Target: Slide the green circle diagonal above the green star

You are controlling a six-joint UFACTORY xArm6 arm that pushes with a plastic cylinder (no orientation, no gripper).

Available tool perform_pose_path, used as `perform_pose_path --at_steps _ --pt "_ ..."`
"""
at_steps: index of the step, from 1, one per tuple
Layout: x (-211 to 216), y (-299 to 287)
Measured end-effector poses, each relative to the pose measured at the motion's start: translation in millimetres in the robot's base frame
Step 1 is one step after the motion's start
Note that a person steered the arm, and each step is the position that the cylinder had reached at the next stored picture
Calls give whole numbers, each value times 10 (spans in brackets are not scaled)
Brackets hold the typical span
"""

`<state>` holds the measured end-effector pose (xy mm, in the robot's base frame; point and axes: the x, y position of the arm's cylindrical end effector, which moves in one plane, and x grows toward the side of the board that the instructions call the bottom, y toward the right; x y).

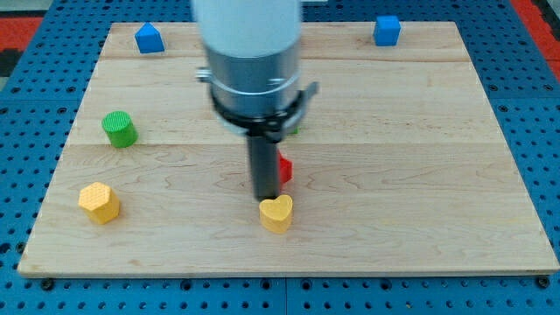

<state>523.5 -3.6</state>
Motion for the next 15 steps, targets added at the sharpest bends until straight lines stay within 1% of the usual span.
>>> perform_pose_path --at_steps 1,2,3,4,5,6,7,8,9,10,11,12,13,14,15 --pt "100 -88" --pt "133 -1213" --pt "-62 -1354" --pt "-493 -2100" --pt "-778 -2331" --pt "-918 -1639" --pt "-1472 -1516" --pt "-1523 -1672" --pt "-1204 -2130" --pt "-1752 -2398" --pt "-1871 -1700" --pt "-1874 -841" --pt "-2036 -1685" --pt "-2290 -882" --pt "-2103 -634"
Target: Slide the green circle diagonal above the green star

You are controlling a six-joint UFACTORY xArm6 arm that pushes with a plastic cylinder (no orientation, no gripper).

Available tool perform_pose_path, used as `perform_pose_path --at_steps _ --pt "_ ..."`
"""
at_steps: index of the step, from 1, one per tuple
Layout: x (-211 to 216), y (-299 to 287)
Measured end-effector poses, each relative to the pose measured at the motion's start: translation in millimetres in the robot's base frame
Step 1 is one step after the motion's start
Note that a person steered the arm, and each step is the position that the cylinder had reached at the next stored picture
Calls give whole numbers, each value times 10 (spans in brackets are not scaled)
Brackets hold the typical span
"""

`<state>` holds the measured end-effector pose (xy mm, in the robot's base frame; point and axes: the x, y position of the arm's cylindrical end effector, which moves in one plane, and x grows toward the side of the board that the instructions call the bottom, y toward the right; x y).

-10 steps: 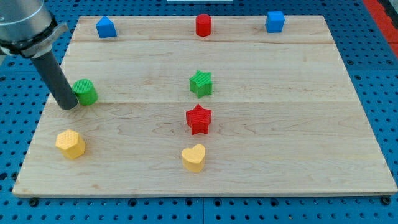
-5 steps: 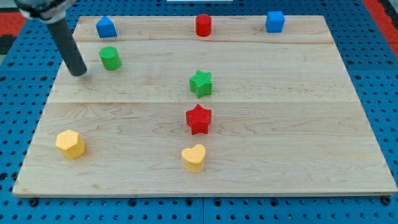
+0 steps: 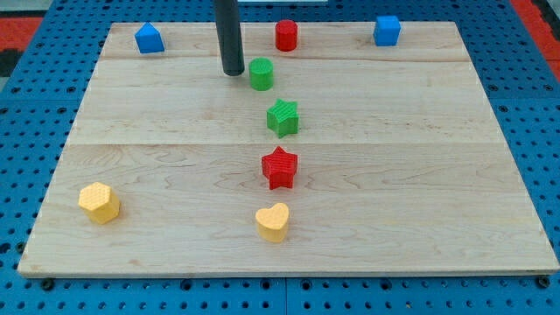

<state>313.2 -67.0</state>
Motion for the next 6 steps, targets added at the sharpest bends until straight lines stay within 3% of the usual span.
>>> perform_pose_path --at_steps 1,5,6 --pt "70 -54" --pt "146 716" --pt "172 -31"
